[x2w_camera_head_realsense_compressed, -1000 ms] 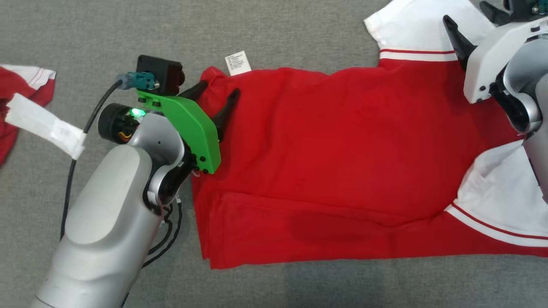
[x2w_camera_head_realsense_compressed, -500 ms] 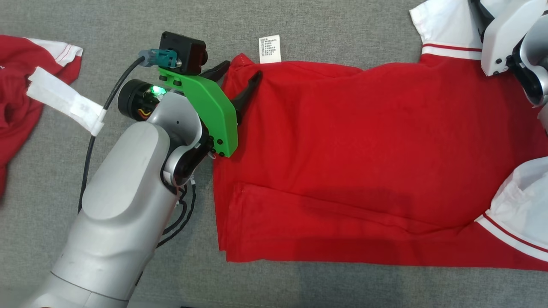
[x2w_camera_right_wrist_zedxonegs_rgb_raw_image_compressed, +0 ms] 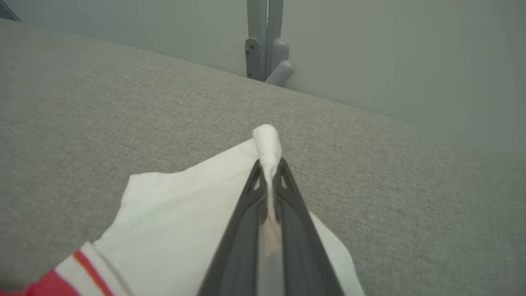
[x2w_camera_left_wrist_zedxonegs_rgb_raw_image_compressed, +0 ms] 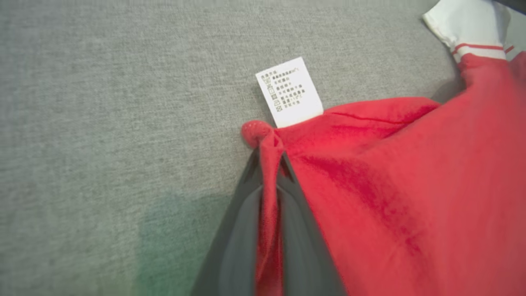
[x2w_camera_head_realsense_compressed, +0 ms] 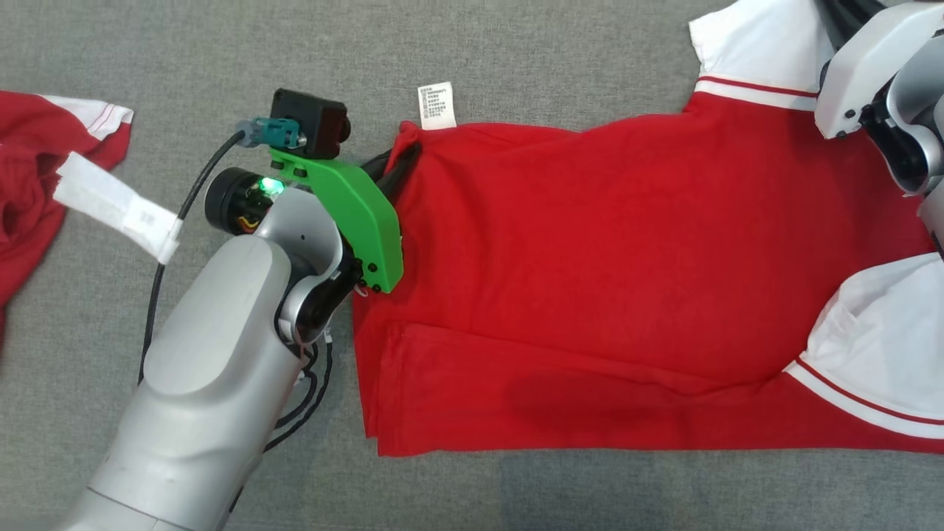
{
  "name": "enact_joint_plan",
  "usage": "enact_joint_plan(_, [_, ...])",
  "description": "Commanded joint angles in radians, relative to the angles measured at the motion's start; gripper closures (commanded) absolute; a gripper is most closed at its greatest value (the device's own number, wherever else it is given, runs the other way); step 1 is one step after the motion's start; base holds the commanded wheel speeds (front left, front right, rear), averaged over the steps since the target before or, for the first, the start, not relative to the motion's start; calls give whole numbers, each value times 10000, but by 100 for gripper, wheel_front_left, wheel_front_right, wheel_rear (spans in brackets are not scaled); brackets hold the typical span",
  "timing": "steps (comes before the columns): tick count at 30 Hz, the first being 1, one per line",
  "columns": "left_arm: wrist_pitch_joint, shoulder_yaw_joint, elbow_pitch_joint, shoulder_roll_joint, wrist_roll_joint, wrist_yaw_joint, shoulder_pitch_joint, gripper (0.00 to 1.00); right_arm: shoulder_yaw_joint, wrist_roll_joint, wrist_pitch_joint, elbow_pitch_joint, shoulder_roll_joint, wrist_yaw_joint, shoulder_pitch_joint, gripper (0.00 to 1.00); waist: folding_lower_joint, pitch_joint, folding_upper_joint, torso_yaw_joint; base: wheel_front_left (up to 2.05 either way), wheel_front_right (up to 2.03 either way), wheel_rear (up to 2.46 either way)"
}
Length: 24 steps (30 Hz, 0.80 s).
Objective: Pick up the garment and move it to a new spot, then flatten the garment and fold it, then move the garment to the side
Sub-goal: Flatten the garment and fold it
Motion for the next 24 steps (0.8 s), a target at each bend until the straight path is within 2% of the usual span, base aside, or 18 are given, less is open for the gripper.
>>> enact_joint_plan(1, [-140, 60, 34, 149, 82, 115, 239, 100, 45, 64, -178, -91, -87, -17, 172, 100, -1, -303, 42, -187, 0, 0, 0])
enact_joint_plan(8, [-1252, 332, -619, 373, 364, 615, 927, 100, -161, 562, -1324, -825, -481, -15, 1033, 100, -1, -1110, 42, -494, 0, 0, 0])
enact_joint_plan(15, [-1694, 165, -1639, 643, 509, 896, 2154, 100, -875, 992, -2156, -2458, -686, -15, 3334, 100, -1, -1772, 42, -926, 0, 0, 0])
enact_joint_plan(20, [-2444, 247, -2816, 1083, 659, 1423, 3863, 100, -2400, 560, -2395, -4193, -35, -12, 6034, 100, -1, -2211, 42, -1454, 0, 0, 0])
enact_joint_plan(23, [-2985, 599, -3157, 1045, 283, 1790, 4914, 100, -3167, 86, -2293, -5003, 634, -12, 7364, 100, -1, -2279, 42, -1713, 0, 0, 0])
enact_joint_plan(24, [-2985, 599, -3157, 1045, 283, 1790, 4914, 100, -3167, 86, -2293, -5003, 634, -12, 7364, 100, -1, -2279, 42, -1713, 0, 0, 0])
